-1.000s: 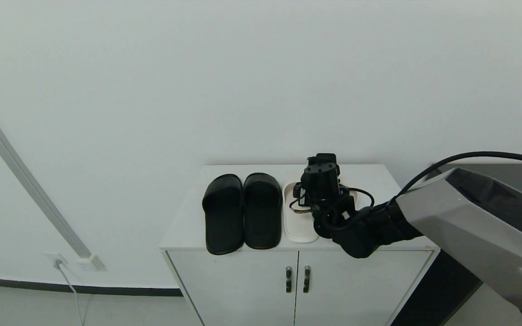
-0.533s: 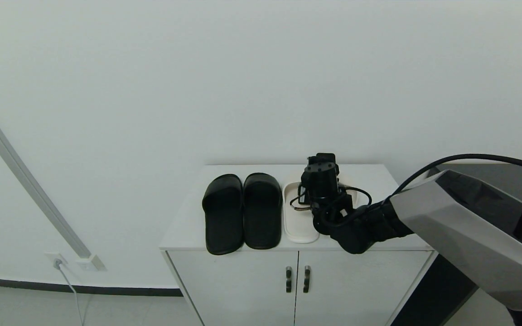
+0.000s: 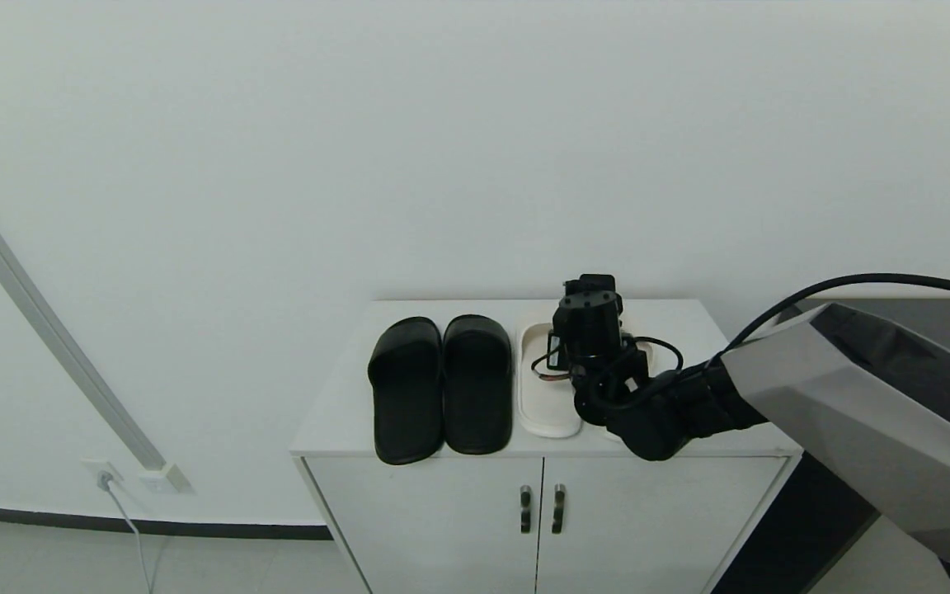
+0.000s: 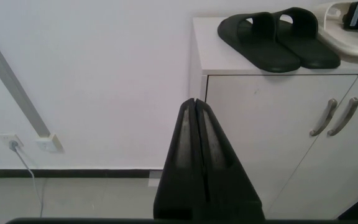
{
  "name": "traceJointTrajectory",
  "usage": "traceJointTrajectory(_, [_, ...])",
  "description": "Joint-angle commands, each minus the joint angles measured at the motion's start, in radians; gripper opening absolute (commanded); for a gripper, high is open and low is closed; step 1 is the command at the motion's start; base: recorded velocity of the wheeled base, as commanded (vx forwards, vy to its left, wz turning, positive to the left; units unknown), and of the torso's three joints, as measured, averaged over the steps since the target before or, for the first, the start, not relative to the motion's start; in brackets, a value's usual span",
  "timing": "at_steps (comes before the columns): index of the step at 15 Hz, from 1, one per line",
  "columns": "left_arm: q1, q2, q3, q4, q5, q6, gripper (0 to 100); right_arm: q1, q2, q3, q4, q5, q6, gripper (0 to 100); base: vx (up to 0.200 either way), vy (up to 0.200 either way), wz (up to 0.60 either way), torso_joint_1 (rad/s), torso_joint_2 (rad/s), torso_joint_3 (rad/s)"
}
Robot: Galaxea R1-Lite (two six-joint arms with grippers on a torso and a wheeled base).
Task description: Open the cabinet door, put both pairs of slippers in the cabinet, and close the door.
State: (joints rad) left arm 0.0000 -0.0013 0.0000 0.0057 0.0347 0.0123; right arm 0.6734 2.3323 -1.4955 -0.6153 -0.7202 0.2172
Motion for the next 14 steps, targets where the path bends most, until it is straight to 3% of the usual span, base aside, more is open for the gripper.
traceJointTrajectory(1, [0.000,0.001,0.000,0.000,0.001,0.000,0,0.008,-0.119,0.070,-0.007,0.007,-0.032,0,0.000,0.000,0.00,0.000,0.00,0.000])
traceJointTrajectory(5, [0.000,0.001,0.000,0.000,0.001,-0.002,0,0.037,-0.449,0.379,-0.018,0.177,-0.128,0,0.000,0.000,0.00,0.000,0.00,0.000])
traceJointTrajectory(8, [0.000,0.001,0.000,0.000,0.001,-0.002,0,0.041,-0.670,0.606,-0.020,0.427,-0.228,0,0.000,0.000,0.00,0.000,0.00,0.000])
traceJointTrajectory(11, [0.000,0.001,0.000,0.000,0.001,-0.002,0,0.046,-0.841,0.773,-0.011,0.726,-0.246,0,0.000,0.000,0.00,0.000,0.00,0.000])
traceJointTrajectory(14, [0.000,0.001,0.000,0.000,0.001,-0.002,0,0.057,-0.923,0.864,0.035,0.820,-0.265,0,0.000,0.000,0.00,0.000,0.00,0.000])
